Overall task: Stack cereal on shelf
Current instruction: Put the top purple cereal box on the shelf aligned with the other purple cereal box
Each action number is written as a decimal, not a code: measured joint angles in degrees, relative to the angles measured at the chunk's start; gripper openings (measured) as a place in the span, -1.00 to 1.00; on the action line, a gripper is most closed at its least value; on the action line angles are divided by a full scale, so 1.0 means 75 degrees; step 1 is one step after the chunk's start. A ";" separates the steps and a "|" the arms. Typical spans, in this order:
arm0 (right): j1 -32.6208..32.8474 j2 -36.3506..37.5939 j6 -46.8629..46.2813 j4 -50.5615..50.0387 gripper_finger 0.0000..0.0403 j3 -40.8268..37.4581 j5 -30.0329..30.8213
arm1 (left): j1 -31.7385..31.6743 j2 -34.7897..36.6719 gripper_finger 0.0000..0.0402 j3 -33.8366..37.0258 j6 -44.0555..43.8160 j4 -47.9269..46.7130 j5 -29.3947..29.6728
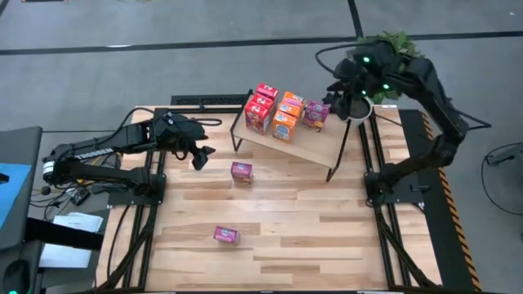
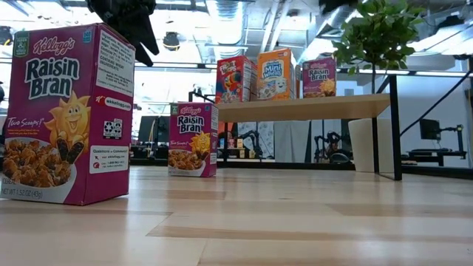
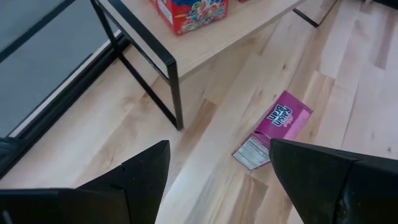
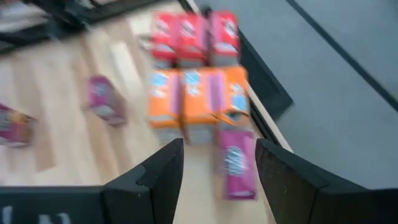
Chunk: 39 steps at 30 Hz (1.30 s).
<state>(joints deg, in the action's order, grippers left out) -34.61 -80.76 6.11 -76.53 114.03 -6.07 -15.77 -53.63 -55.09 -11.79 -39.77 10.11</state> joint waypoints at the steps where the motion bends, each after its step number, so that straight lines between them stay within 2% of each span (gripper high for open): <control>1: 0.0213 0.0047 -0.0101 0.0020 0.11 0.0135 -0.0005 | 0.0000 0.0000 0.32 0.0000 0.0000 0.0004 -0.0064; 8: 0.1967 0.0458 -0.0968 0.0046 0.06 0.0444 0.0017 | 0.0000 0.0000 0.32 0.0000 -0.0181 0.0010 -0.0150; 14: 0.3300 0.0483 -0.1937 0.0054 -0.02 0.0356 0.0483 | 0.0001 0.0000 0.32 0.0000 -0.0178 0.0029 -0.0308; 21: 0.4602 -0.0108 -0.2275 0.0095 -0.10 0.0208 0.1066 | 0.0003 0.0000 0.32 0.0000 -0.0178 0.0029 -0.0308; 30: 0.5396 -0.1862 -0.2317 0.0438 -0.08 0.0205 0.1506 | 0.0000 0.0000 0.32 0.0000 -0.0073 0.0026 -0.0303; 39: 0.5375 -0.4158 -0.1476 0.1686 0.31 0.0205 0.1432 | 0.0003 0.0000 0.32 0.0000 0.0206 -0.0143 -0.0291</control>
<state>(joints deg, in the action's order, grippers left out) 5.70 -111.94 -4.96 -63.88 115.57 4.67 -15.75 -53.63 -55.09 -10.25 -40.84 7.92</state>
